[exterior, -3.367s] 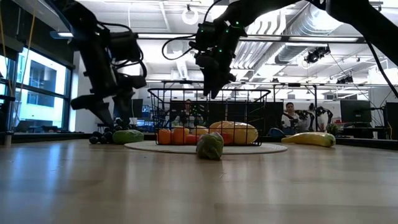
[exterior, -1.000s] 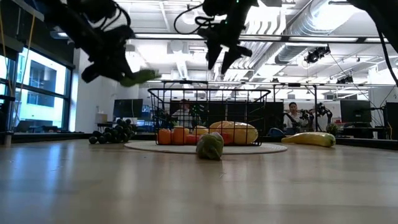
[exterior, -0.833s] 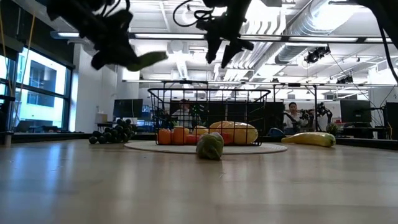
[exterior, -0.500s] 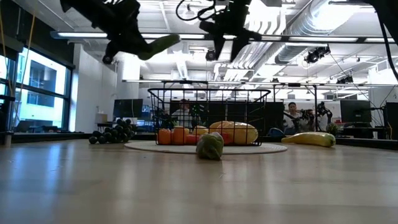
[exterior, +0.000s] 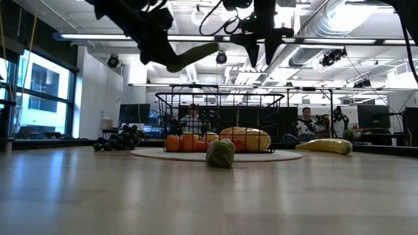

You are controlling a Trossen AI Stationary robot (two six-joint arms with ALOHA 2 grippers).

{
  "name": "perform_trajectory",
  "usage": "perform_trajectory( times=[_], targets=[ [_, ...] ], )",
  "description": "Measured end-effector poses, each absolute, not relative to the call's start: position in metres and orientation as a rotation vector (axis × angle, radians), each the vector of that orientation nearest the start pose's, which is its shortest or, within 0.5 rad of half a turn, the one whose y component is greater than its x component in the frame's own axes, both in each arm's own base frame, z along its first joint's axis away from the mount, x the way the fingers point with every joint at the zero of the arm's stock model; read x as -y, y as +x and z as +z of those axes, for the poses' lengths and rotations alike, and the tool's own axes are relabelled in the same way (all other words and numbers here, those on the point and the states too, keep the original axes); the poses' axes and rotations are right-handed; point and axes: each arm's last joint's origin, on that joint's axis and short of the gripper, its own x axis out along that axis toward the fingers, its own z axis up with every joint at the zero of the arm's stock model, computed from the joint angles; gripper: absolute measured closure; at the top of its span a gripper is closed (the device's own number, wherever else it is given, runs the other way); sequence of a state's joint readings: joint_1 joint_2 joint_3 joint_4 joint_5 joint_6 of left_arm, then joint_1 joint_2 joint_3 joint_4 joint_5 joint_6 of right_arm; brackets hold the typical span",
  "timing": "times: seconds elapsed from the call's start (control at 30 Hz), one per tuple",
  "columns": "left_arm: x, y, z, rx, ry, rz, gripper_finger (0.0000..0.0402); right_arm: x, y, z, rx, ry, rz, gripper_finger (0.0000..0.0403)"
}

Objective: Build produce basket
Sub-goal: Put the cucumber into the wire basket

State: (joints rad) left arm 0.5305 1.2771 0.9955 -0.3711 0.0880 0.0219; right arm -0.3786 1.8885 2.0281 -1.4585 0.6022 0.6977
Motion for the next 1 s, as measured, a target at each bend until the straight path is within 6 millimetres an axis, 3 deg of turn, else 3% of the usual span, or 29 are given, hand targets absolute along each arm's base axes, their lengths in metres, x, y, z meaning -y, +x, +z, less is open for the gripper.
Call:
perform_trajectory(
  times=[0.23, 0.67, 1.0],
  targets=[
    [-0.135, 0.266, 0.267, -0.727, -0.119, 0.350, 0.0304, 0.156, 0.325, 0.359, -1.025, 0.368, -1.248, 0.0176],
    [-0.135, 0.291, 0.223, -0.882, -0.082, 0.282, 0.0300, 0.157, 0.324, 0.359, -1.049, 0.347, -1.232, 0.0176],
    [-0.135, 0.294, 0.215, -0.914, -0.066, 0.271, 0.0237, 0.156, 0.322, 0.358, -1.070, 0.347, -1.230, 0.0176]
  ],
)
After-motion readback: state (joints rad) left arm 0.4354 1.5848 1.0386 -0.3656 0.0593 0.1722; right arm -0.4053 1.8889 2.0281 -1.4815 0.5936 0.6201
